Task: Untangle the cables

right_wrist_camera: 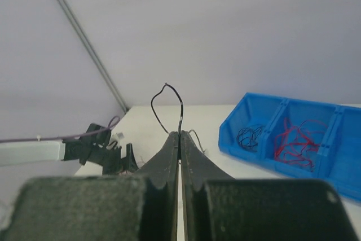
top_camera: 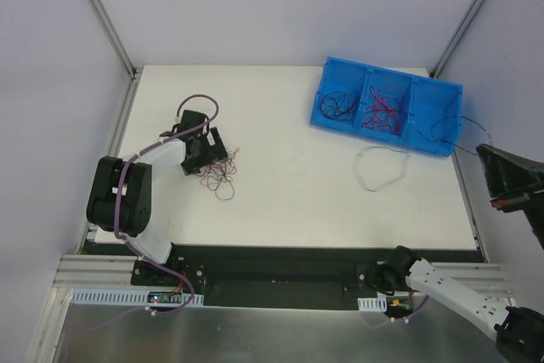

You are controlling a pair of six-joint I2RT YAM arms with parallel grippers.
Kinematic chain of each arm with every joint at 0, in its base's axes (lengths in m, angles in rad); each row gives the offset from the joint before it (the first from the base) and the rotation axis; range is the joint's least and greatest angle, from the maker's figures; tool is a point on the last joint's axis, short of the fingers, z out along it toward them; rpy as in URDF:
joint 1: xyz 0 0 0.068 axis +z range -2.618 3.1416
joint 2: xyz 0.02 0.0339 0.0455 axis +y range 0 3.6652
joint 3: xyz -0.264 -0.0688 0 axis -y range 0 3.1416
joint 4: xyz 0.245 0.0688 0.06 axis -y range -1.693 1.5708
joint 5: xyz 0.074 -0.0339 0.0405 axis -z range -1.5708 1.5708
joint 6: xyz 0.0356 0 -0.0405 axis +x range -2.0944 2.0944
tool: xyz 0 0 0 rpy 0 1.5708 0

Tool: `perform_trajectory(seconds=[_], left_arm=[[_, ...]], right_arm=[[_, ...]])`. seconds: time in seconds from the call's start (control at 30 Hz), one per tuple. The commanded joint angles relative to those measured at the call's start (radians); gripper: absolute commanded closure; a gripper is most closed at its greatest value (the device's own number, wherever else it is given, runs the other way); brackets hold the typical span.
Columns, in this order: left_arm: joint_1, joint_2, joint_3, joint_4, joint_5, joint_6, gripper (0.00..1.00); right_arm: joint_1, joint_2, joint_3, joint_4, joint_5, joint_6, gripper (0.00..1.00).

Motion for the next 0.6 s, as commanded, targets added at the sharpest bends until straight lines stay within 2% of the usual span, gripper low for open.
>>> perform_trajectory(seconds=[0.0, 0.1, 0.27, 0.57], left_arm=[[0.011, -0.02, -0.03, -0.016, -0.023, 0.009, 0.01], [0.013, -0.036, -0.022, -0.016, -0.018, 0.005, 0.01], [0.013, -0.148, -0.024, -0.023, 0.051, -0.001, 0.02], [0.013, -0.417, 0.082, -0.125, 0.282, 0.075, 0.01]], right_arm=[[0.002, -0.025, 0.0, -0.05, 0.131, -0.073, 0.99], [0.0, -0.018, -0.056, -0.044, 0.166, -0.076, 0.99], [0.002, 0.027, -0.174, 0.037, 0.202, -0.104, 0.99], [0.002, 0.108, -0.284, 0.131, 0.246, -0.115, 0.99]])
